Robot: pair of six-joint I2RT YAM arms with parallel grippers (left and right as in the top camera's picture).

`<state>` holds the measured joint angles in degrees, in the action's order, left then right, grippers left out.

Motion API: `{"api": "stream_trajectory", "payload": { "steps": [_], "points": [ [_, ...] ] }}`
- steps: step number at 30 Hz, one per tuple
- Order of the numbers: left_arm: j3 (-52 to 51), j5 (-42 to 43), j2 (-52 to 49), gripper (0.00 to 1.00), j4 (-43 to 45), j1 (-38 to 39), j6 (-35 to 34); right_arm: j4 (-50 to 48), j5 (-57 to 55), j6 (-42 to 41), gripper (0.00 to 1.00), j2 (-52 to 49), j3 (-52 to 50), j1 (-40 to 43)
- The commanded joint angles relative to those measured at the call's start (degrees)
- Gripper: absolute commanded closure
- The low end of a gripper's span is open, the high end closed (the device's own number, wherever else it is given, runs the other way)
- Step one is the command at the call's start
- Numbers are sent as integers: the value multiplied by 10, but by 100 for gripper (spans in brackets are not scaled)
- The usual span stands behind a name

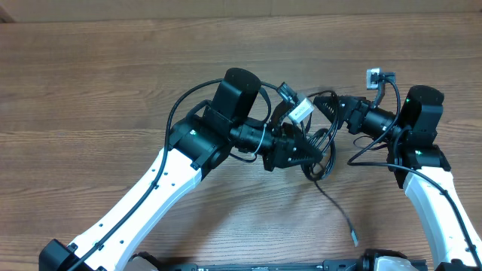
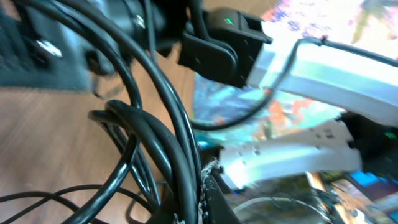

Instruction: Untangle cables

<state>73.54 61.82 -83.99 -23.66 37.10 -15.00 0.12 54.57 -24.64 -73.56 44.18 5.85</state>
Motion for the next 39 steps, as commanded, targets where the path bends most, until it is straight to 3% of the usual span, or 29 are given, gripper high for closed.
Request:
{"api": "stream_trajectory", "payload": {
  "steps": [1,8,20,28,33,37,39],
  "points": [
    [4,75,9,96,-25,-24,33,24,-103,-13,17,2,5,-1],
    [4,77,9,96,-53,-90,33,104,-146,-13,17,2,5,-1],
    [4,40,9,96,-50,-191,27,245,-93,26,2,2,5,-1],
    [4,43,9,96,-49,-225,46,210,95,102,4,3,5,-1],
    [4,42,9,96,-51,-225,167,138,249,101,8,3,5,-1],
    [4,42,9,96,-62,-225,273,120,261,97,8,3,5,-1],
    [4,42,9,96,-68,-225,295,119,261,97,8,3,5,-1]
  ]
}}
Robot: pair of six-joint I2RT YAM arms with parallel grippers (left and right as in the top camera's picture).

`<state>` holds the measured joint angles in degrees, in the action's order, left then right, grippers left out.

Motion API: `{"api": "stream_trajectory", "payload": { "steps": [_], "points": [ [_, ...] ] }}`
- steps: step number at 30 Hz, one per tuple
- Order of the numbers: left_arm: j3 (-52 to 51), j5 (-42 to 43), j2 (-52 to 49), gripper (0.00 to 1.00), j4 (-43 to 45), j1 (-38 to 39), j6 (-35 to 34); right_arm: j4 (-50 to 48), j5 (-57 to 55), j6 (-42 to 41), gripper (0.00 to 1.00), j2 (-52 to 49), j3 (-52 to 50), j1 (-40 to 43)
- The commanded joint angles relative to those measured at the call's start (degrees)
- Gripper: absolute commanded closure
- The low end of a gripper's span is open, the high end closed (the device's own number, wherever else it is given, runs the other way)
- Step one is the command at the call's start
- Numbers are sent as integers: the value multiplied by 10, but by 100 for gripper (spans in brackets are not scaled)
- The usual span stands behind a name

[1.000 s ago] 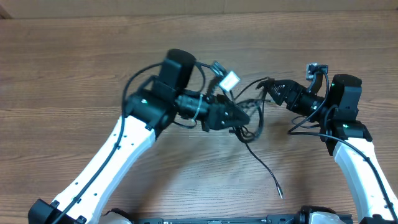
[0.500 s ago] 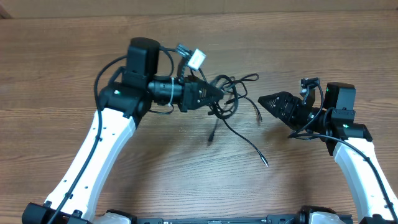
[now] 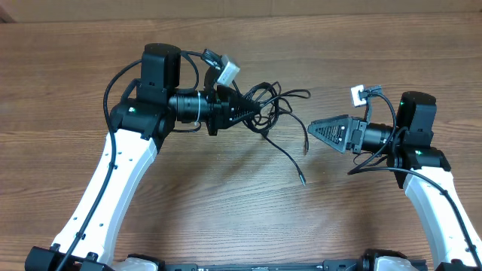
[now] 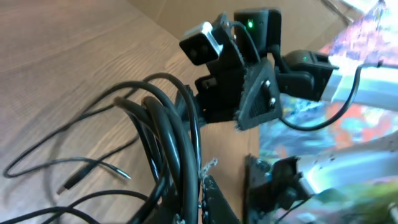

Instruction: Untangle cables

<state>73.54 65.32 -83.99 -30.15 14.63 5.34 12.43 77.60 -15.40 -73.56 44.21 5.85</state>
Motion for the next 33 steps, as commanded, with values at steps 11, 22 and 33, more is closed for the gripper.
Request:
{"api": "stream_trajectory", "payload": {
  "steps": [11,22,33],
  "points": [
    [4,-54,9,96,-23,0,174,-43,62,-35,9,3,5,-1],
    [4,-27,9,96,-129,1,360,-77,110,-52,12,7,5,-2],
    [4,10,9,96,-129,-1,337,-408,42,-348,14,10,5,-83]
  ]
}}
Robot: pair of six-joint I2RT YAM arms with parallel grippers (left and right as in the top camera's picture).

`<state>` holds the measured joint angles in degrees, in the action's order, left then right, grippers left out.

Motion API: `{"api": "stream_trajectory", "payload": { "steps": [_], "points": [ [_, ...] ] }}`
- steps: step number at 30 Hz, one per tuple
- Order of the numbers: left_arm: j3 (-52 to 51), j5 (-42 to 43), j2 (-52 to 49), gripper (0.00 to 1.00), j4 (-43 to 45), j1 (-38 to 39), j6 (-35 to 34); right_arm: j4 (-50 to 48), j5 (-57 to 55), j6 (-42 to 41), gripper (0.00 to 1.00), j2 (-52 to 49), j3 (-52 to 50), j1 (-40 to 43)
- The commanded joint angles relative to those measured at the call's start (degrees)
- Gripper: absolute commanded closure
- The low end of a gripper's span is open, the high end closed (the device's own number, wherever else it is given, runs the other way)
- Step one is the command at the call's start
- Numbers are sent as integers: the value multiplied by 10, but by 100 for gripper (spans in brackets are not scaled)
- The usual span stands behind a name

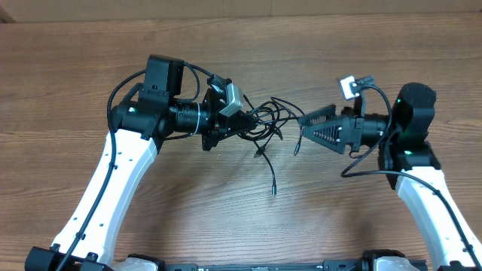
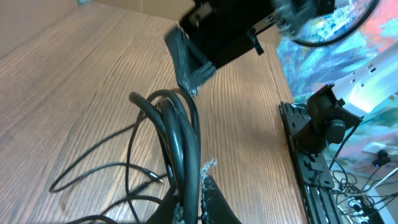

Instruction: Untangle cables

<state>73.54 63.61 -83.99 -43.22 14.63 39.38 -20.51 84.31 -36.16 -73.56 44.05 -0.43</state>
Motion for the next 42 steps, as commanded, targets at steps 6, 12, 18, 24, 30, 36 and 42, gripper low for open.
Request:
{"api": "stream_trajectory", "payload": {
  "steps": [6,12,18,24,30,36,42],
  "points": [
    [5,19,9,96,37,-29,-136,-394,-107,-342,6,10,19,-27],
    [5,21,9,96,99,-35,-229,-196,-186,-261,6,9,113,-27],
    [5,38,9,96,144,-35,-268,234,-282,9,5,8,304,-28],
    [5,125,9,96,165,-25,-236,504,-353,362,9,10,422,-28],
    [5,181,9,96,164,11,-146,661,-354,615,5,12,423,-41],
    [5,156,9,96,165,63,-87,701,-352,663,7,12,423,-49],
    [5,99,9,96,167,94,-85,764,-328,753,8,12,423,-49]
  ]
}}
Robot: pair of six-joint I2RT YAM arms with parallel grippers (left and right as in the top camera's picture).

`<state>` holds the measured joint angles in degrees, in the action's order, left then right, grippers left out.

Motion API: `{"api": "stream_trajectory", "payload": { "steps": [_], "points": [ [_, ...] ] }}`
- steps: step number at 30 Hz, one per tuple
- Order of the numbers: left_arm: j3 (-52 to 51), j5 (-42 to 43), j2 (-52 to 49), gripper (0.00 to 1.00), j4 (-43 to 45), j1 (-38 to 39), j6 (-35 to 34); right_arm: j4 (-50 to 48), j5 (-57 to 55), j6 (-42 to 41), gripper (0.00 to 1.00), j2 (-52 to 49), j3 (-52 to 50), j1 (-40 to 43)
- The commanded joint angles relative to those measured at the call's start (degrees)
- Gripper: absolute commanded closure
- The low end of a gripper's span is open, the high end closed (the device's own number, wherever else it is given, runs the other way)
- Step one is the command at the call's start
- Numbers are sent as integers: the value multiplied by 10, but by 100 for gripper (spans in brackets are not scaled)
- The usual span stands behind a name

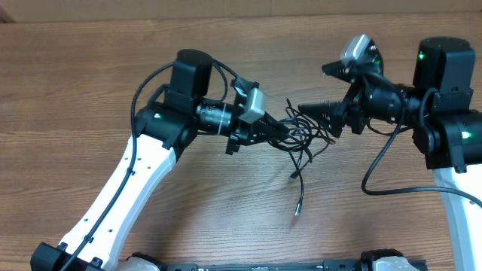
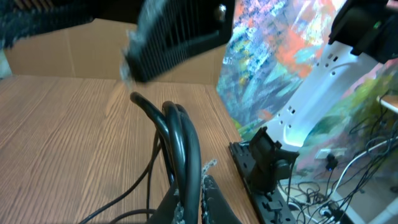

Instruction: Untangle cables

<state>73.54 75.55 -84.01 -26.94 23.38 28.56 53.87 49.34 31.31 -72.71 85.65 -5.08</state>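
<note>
My left gripper [image 1: 277, 129] is shut on a tangled bundle of black cables [image 1: 303, 132] held above the wooden table [image 1: 90, 68]. In the left wrist view the thick cable loops [image 2: 180, 140] rise straight out of the left gripper [image 2: 194, 186]. One thin loose end [image 1: 297, 209] hangs down from the bundle toward the table's front. My right gripper [image 1: 312, 89] is open just right of the bundle, one finger high and one low, with nothing seen between them. A blurred right finger [image 2: 174, 37] fills the top of the left wrist view.
Both arms meet over the middle of the table. The right arm's own grey cable [image 1: 392, 177] loops below its wrist. Beyond the table edge, the left wrist view shows a black rail [image 2: 267, 168] and floor wiring.
My left gripper has moved right with the bundle. The right gripper is now higher and closer to the bundle, its fingers spread wider. The dangling cable end has shifted right.
At first both grippers were together at the bundle, right of the table's centre. Then my left gripper held the bundle at the left and the right gripper stood apart, open. The gap between them then narrowed, and now they are next to each other mid-table.
</note>
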Motion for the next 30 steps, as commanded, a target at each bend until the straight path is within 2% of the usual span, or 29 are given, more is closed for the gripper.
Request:
{"api": "stream_trajectory", "payload": {
  "steps": [1,5,8,11,15,16,18,19,25,26,27,28,29,30],
  "points": [
    [5,-20,9,96,5,7,23,37,28,100,8,4,7,-2],
    [5,-18,9,96,12,7,23,76,28,133,9,4,7,-2],
    [5,-5,9,96,31,14,23,85,44,138,28,4,7,-4],
    [5,-11,9,96,56,35,23,84,56,138,41,4,7,-8],
    [5,-50,9,96,62,55,21,90,56,138,53,4,7,-8],
    [5,-56,9,96,62,57,17,95,56,138,59,4,7,-8],
    [5,-56,9,96,65,59,16,104,47,138,91,4,7,-8],
    [5,-56,9,96,66,59,16,106,42,138,95,4,7,-8],
    [5,-56,9,96,78,59,10,139,23,138,96,3,7,-8],
    [5,-56,9,93,84,59,1,143,9,137,96,3,7,-8],
    [5,-57,9,89,87,59,-3,144,-1,137,96,3,7,-8],
    [5,-57,9,66,92,59,-14,145,-23,133,96,3,7,-7],
    [5,-57,9,37,95,58,-23,142,-45,120,96,4,7,-7],
    [5,-58,9,0,97,57,-39,134,-69,94,96,3,7,-7]
  ]
}}
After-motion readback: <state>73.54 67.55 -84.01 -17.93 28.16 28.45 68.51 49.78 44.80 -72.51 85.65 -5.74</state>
